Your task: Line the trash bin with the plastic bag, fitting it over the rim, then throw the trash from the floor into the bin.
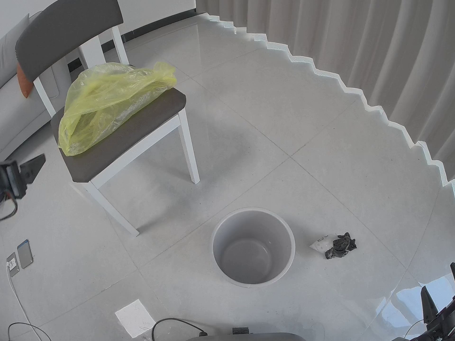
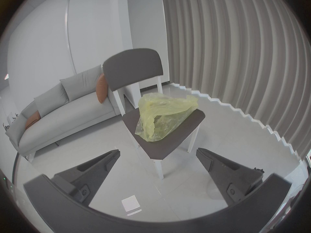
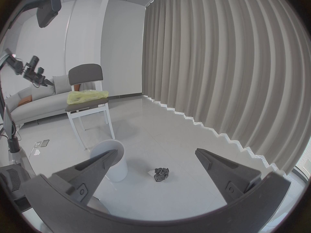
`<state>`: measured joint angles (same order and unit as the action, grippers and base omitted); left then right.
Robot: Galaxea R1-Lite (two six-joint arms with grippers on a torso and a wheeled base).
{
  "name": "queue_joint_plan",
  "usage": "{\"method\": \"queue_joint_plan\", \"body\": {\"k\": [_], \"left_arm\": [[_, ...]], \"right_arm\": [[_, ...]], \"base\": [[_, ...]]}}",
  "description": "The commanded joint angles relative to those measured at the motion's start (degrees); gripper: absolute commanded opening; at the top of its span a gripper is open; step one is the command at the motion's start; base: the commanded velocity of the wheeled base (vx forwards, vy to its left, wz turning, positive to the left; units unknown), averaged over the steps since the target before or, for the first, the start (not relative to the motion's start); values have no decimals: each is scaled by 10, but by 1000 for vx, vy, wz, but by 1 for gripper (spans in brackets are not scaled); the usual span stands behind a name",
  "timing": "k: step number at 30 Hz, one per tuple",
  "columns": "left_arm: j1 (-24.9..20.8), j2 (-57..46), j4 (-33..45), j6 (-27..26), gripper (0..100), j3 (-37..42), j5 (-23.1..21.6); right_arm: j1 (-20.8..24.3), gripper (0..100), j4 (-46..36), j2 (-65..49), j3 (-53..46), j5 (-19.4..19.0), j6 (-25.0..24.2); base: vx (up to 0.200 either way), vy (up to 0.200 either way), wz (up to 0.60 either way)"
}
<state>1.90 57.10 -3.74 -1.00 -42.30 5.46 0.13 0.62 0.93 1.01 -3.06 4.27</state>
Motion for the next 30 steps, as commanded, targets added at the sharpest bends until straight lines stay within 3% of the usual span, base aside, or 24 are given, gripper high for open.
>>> {"method": "queue_joint_plan", "body": {"k": [1, 17, 21, 26, 30], "left_arm": [[-44, 276, 3, -13, 100, -170, 58], [-5, 355, 66, -21, 100, -277, 76], [11, 352, 62, -28, 100, -279, 75], [19, 378, 62, -28, 100, -298, 76], [38, 402, 62, -30, 100, -318, 80]], "right_arm": [[0, 100, 3, -7, -10, -5, 6], [0, 100, 12, -6, -10, -3, -18], [-8, 100, 71, 20, 82, 8, 15], [0, 100, 54, 107, 111, -18, -67], [-1, 100, 49, 105, 131, -27, -71]], "base": [[0, 0, 0], [0, 0, 0], [0, 0, 0], [0, 0, 0], [0, 0, 0]]}}
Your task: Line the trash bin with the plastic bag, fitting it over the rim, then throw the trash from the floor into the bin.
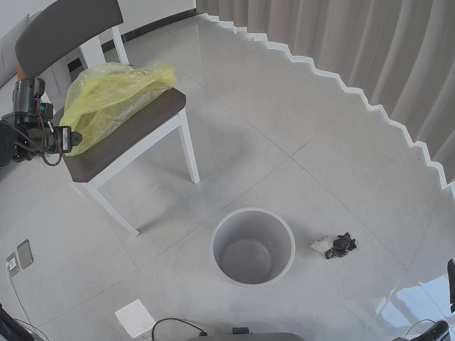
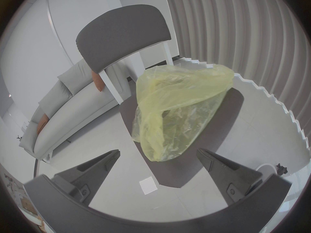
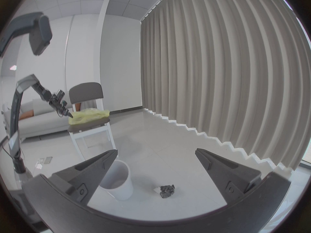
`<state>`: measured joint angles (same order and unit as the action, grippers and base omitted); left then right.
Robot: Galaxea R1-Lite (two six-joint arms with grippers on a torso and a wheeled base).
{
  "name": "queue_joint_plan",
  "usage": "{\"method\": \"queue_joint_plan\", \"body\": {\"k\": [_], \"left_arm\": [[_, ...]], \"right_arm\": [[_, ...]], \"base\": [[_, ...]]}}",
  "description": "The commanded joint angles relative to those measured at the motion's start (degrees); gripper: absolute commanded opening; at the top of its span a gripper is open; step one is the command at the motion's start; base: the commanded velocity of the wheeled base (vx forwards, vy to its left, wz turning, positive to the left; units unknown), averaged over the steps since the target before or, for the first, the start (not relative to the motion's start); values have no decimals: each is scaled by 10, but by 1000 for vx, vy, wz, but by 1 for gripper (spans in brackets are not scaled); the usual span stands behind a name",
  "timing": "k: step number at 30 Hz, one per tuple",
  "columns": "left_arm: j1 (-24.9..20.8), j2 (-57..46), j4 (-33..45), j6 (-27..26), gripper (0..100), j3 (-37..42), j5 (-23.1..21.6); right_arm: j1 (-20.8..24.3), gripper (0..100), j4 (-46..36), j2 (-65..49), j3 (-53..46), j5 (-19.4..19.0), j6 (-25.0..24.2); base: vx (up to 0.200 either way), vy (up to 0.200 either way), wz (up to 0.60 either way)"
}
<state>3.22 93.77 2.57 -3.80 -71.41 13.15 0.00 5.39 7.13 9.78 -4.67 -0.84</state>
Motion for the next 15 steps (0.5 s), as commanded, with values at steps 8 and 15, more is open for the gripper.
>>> {"method": "queue_joint_plan", "body": {"k": [8, 15], "left_arm": [[39, 77, -2, -2, 100, -73, 2], [37, 106, -1, -3, 100, -95, 3]], "right_arm": [[-2, 100, 5, 33, 45, -11, -21], [-8, 100, 3, 24, 60, -11, -21]], "base": [[0, 0, 0], [0, 0, 0]]}}
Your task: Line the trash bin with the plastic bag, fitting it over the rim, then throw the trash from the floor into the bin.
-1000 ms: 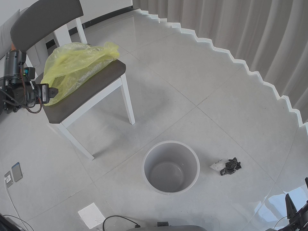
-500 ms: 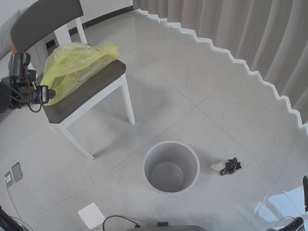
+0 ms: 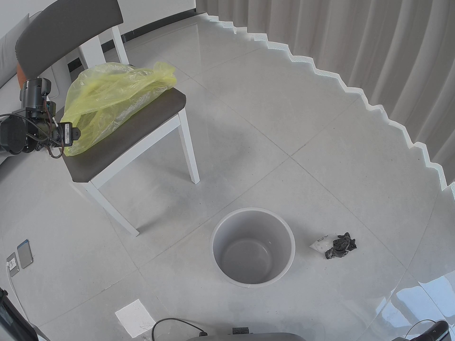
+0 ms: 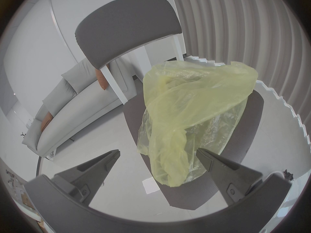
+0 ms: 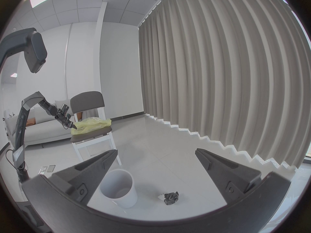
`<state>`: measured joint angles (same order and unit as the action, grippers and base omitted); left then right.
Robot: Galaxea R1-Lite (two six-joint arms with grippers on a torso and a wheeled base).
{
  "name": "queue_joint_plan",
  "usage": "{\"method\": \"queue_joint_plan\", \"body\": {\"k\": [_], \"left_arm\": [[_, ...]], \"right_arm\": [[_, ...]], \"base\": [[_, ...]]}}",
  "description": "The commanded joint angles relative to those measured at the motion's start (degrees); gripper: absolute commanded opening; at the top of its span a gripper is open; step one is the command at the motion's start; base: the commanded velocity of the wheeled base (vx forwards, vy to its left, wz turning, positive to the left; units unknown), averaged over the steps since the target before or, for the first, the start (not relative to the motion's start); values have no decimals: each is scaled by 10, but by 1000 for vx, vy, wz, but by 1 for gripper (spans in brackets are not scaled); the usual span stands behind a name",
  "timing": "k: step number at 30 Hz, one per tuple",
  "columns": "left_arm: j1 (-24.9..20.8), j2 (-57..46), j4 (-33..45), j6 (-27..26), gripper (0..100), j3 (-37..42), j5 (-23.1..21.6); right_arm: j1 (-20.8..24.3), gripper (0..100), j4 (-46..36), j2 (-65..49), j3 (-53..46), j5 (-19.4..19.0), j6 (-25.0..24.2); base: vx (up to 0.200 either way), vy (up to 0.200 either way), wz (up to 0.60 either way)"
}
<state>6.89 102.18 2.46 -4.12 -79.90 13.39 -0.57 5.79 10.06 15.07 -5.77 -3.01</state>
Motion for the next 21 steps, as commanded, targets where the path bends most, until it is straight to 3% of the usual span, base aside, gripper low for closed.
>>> {"method": "queue_joint_plan", "body": {"k": [1, 10, 11, 21], "left_arm": [[1, 31, -1, 1, 100, -17, 1], [12, 63, -18, 0, 100, -29, 1], [12, 63, -18, 0, 0, -30, 1], [24, 81, -45, 5, 0, -41, 1]], "right_arm": [[-2, 100, -2, -6, 13, 0, 0], [-2, 100, -2, 0, 21, -2, 1], [-2, 100, -3, 1, 24, -2, 1], [1, 100, -1, 33, 60, -17, 6]], "base": [[0, 0, 0], [0, 0, 0], [0, 0, 0], [0, 0, 0]]}}
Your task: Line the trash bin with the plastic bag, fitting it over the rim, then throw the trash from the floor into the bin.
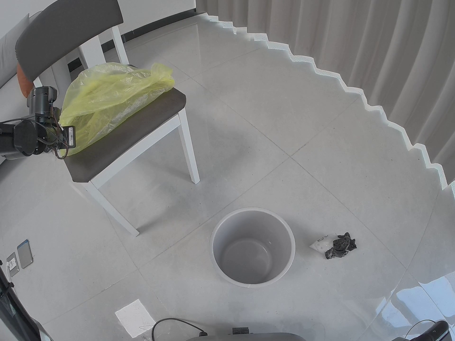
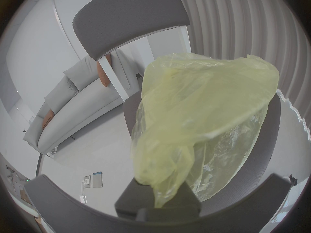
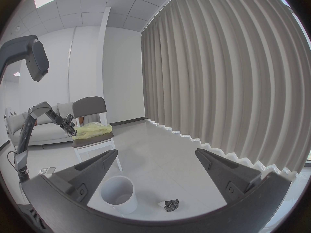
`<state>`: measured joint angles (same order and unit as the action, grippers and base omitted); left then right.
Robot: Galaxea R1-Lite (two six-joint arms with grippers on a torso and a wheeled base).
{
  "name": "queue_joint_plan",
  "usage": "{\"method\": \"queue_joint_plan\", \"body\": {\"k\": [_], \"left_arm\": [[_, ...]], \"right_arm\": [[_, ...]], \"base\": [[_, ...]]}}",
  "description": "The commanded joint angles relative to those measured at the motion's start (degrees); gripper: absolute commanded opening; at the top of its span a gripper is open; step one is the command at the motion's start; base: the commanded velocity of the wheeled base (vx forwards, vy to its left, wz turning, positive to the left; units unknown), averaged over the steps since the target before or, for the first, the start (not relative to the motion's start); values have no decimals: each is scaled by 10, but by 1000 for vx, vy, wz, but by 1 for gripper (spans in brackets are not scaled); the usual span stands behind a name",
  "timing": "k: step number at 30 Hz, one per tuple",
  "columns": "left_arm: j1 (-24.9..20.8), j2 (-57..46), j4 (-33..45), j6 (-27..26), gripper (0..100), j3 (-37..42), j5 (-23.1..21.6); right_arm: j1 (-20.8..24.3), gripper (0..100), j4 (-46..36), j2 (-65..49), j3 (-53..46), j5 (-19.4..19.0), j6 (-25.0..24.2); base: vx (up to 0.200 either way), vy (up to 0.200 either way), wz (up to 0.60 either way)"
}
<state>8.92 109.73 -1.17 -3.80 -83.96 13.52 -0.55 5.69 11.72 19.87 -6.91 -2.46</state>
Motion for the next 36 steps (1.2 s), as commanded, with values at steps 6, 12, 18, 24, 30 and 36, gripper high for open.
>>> {"method": "queue_joint_plan", "body": {"k": [6, 12, 18, 24, 30, 36], "left_arm": [[-38, -81, -52, -12, 0, 0, -20], [-136, -225, -44, -98, 0, -16, -94], [-236, -307, 88, -203, 0, -100, -95], [-309, -337, 214, -287, 0, -188, -91], [-353, -346, 292, -424, 0, -249, -85], [-402, -355, 371, -503, 0, -272, -51]], "right_arm": [[3, 100, 1, 97, 66, -27, 2], [3, 100, 5, 243, 168, -70, 15], [15, 100, 9, 384, 275, -72, 19], [42, 100, 9, 487, 354, -72, 19], [77, 100, 9, 575, 415, -71, 18], [109, 100, 6, 615, 460, -71, 18]], "base": [[0, 0, 0], [0, 0, 0], [0, 0, 0], [0, 0, 0], [0, 0, 0], [0, 0, 0]]}}
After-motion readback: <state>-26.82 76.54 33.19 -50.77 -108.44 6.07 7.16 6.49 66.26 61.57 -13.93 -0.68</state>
